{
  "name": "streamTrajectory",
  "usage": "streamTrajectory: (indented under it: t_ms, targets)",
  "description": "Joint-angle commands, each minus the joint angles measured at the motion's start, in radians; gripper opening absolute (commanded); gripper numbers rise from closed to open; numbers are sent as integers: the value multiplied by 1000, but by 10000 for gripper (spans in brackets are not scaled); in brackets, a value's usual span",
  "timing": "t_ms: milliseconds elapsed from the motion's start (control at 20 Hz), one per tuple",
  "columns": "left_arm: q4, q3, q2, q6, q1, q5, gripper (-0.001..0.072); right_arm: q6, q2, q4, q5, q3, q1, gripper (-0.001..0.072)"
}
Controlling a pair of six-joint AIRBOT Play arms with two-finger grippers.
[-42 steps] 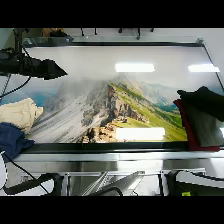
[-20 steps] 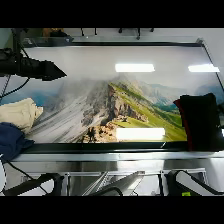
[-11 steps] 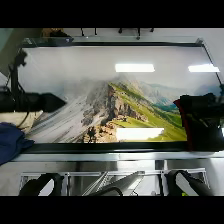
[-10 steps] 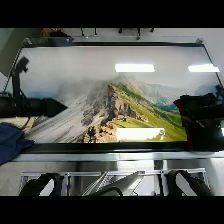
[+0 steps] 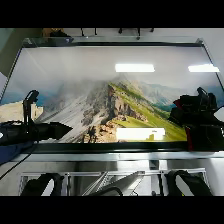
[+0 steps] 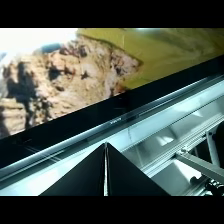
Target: Fold the shirts.
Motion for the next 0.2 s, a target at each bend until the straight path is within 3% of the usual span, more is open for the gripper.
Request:
streamTrajectory:
  t_ms: [0,150]
  targets:
    - [0,-19,9,2,1,14,12,-2,3,3,-7,-3,5,20]
    - [0,-19,9,2,1,25,12,-2,3,3,-7,-3,5,20]
